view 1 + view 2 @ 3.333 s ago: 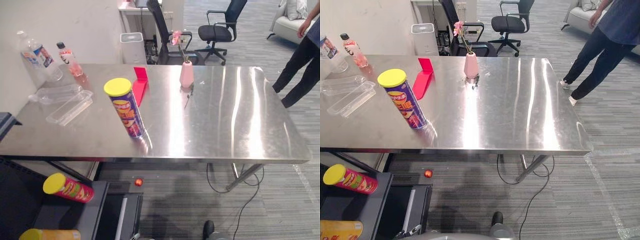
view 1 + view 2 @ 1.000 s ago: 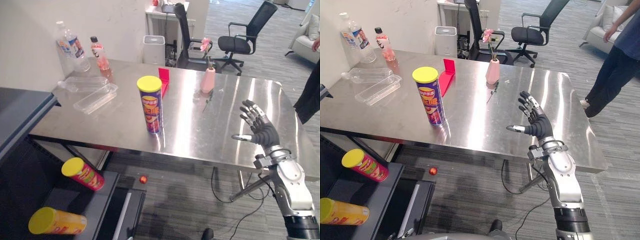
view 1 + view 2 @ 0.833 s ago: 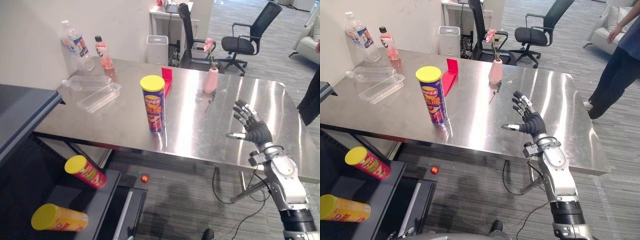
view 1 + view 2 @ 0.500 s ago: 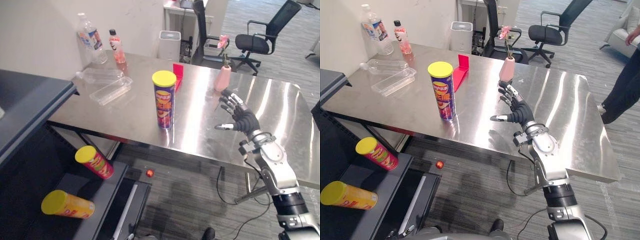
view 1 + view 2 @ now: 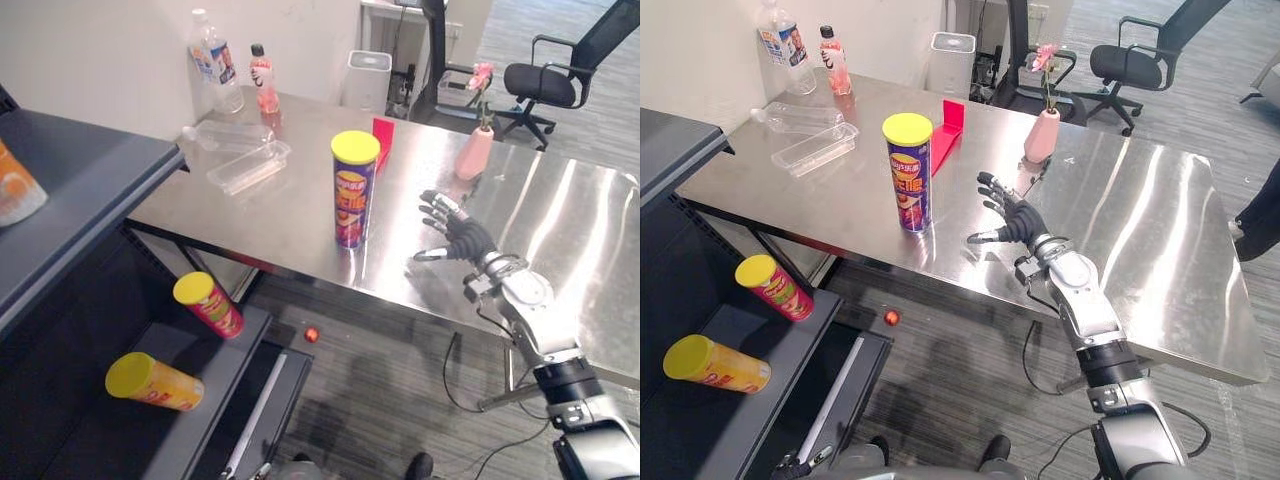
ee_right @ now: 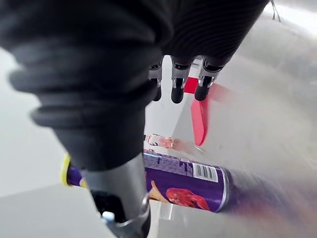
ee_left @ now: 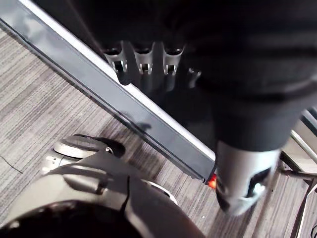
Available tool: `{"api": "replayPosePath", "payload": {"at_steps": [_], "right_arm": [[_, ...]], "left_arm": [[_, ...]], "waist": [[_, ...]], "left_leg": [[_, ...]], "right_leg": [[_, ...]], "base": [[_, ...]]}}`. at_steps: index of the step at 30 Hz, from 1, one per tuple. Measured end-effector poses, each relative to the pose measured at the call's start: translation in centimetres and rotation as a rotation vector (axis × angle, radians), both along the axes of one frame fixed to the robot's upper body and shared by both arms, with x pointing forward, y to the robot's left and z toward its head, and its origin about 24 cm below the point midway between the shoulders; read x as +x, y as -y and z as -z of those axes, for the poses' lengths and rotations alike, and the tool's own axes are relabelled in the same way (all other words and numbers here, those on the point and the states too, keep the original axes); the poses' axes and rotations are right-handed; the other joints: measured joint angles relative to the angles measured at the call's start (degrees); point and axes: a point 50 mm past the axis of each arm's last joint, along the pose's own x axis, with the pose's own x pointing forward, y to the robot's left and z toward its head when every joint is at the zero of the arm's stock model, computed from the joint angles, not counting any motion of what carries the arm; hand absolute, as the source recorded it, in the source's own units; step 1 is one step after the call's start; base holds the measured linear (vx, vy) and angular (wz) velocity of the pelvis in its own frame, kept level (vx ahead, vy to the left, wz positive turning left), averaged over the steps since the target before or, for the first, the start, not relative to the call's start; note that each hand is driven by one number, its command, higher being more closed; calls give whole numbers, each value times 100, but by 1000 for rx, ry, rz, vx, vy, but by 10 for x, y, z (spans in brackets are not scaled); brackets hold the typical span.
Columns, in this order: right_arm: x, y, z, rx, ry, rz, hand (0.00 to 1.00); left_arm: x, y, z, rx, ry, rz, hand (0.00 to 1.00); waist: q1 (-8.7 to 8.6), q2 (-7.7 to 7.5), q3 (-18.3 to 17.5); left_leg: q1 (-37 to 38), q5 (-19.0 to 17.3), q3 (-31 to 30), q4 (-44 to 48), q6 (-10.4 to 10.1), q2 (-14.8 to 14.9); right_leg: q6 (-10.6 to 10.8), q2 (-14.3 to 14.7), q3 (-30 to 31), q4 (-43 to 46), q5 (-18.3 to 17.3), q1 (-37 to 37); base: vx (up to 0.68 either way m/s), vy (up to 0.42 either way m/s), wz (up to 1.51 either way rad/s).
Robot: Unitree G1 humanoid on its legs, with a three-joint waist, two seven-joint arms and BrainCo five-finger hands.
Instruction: Put the gum and the chips on the shelf.
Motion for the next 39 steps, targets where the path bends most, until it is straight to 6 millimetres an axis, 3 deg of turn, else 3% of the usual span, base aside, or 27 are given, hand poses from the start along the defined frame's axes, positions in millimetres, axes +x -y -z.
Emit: {"api": "replayPosePath", "payload": {"at_steps": [5, 9, 18, 34, 39], "right_arm": [[5, 1, 7, -27, -35, 15, 0], [14, -6, -5, -67, 3, 6, 0], [25, -1, -3, -102, -15, 57, 0], [44, -6, -42, -103, 96, 128, 0], [45, -4, -44, -100, 107, 148, 0]], "left_arm": [[2, 1, -1, 0, 5, 14, 0], [4, 1, -2, 2, 15, 24, 0], [-4, 1, -2, 3, -2, 32, 0], [-5, 5, -1, -5, -13, 79, 0], [-3, 5, -1, -4, -11, 94, 0]], "waist": [[52, -1, 25], [73, -14, 151], [214, -12, 162], [330, 66, 312], [382, 103, 321]], "left_leg": [[5, 16, -125, -4, 22, -59], [-3, 48, -136, -2, 50, -100], [-23, 65, -296, 1, 60, -143], [-214, 87, -453, 187, 82, -131], [-236, 84, -470, 226, 83, -128]], "right_leg": [[18, -56, -106, -3, 11, 88], [43, -96, -110, -24, 28, 92], [47, -129, -238, 1, 30, 150], [49, -129, -396, 4, 31, 185], [49, -126, -418, 4, 31, 195]], "base": [[1, 21, 12], [-34, 18, 4], [-2, 3, 6], [-15, 4, 6], [0, 0, 0]]}}
